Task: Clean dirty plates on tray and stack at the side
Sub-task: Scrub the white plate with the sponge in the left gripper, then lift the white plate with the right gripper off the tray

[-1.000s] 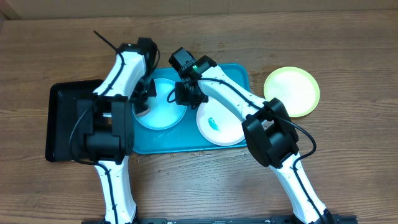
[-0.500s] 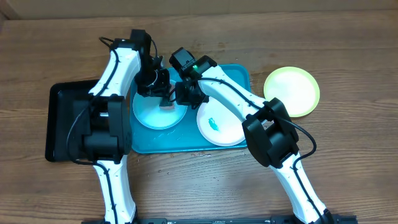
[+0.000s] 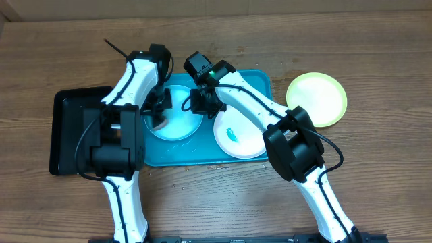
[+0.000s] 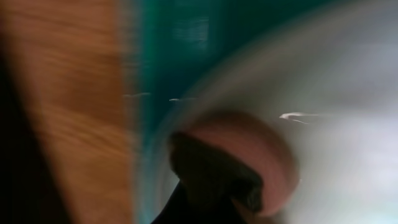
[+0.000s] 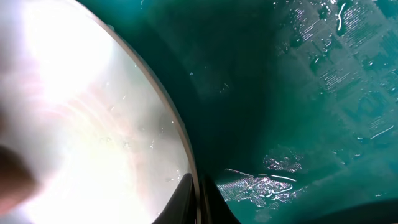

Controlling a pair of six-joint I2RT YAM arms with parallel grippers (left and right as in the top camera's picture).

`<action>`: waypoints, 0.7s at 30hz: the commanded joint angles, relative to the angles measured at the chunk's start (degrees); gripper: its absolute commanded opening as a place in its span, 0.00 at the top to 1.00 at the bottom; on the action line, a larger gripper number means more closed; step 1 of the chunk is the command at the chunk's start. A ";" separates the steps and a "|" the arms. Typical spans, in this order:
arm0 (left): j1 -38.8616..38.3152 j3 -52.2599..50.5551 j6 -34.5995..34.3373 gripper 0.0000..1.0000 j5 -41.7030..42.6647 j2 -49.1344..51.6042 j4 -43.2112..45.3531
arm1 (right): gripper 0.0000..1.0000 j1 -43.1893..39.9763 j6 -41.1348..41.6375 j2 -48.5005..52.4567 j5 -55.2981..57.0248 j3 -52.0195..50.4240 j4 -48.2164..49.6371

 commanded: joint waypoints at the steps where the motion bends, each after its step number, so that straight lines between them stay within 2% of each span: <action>1: 2.80 0.35 -9.07 0.96 -16.11 1.86 -3.15 | 0.96 -1.25 -0.20 0.55 6.03 -0.52 -1.16; 7: 5.05 8.24 -12.22 0.96 -13.35 -1.05 -8.33 | 0.96 -1.22 -1.42 0.44 6.21 -0.33 -0.57; 12: 9.31 12.72 -12.15 0.95 -0.63 -8.35 -8.07 | 0.96 -0.98 -6.56 -1.77 6.16 0.98 -0.83; 13: 12.00 12.76 -12.15 0.96 4.48 -11.47 -6.99 | 0.96 -0.42 -9.01 -3.43 6.58 2.25 -0.83; 14: 15.52 12.76 -12.02 0.96 10.01 -14.19 -6.67 | 0.96 0.55 -10.27 -4.98 9.07 3.78 -1.25; 16: 19.34 12.76 -11.47 0.96 14.82 -15.80 -7.04 | 0.96 2.19 -11.89 -6.56 14.25 5.62 -1.92; 21: 28.39 12.39 -9.40 0.96 20.39 -16.00 -9.64 | 0.96 8.83 -19.43 -9.35 37.16 10.67 -4.15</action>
